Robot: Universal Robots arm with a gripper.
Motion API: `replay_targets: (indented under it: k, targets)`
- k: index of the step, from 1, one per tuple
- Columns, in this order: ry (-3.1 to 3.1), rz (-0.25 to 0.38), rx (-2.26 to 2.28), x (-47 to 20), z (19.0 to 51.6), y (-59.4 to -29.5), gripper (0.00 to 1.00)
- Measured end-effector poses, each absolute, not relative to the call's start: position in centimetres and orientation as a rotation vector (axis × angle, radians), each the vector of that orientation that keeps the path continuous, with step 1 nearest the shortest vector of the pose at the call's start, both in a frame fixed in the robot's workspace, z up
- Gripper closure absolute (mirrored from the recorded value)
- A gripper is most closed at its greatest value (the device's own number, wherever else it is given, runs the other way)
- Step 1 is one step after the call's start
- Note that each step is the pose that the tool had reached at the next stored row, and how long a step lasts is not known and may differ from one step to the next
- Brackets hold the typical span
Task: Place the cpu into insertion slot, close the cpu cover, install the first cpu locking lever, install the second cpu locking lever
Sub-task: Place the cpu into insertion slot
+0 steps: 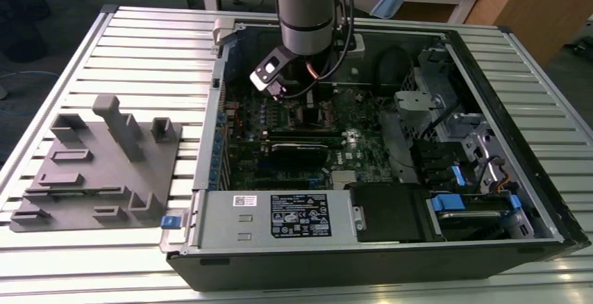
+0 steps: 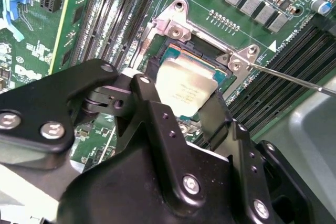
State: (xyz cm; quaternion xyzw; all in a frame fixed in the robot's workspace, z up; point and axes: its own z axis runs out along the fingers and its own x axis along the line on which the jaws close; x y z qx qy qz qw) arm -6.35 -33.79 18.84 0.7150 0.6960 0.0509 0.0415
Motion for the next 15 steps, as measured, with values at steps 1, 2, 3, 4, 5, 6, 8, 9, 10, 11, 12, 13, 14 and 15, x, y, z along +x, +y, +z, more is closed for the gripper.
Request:
replay_targets:
  k: [1, 2, 3, 4, 5, 6, 8, 9, 10, 11, 12, 13, 14, 15]
  targets:
    - [2.13, 0.156, 2.189, -6.4, 18.8, -33.8, 0.39]
    - [2.13, 0.155, 2.189, -6.4, 18.9, -33.8, 0.39]
    - [2.13, 0.154, 2.189, -6.4, 18.9, -33.8, 0.39]
    - [2.13, 0.153, 2.189, -6.4, 18.9, -33.8, 0.39]
    - [2.13, 0.154, 2.189, -6.4, 18.9, -33.8, 0.39]
    - [2.13, 0.153, 2.189, -6.4, 18.9, -33.8, 0.39]
    - [2.13, 0.154, 2.189, -6.4, 19.3, -33.8, 0.39]
    - [2.13, 0.153, 2.189, -6.4, 19.5, -33.8, 0.39]
    - [2.13, 0.154, 2.189, -6.4, 19.8, -33.8, 0.39]
    - [2.13, 0.153, 2.189, -6.4, 20.0, -33.8, 0.39]
    - [2.13, 0.153, 2.189, -6.4, 20.2, -33.8, 0.39]
    - [2.13, 0.153, 2.189, -6.4, 20.4, -33.8, 0.39]
    - [2.13, 0.153, 2.189, -6.4, 20.7, -33.8, 0.39]
    - [2.13, 0.153, 2.189, -6.4, 20.8, -33.8, 0.39]
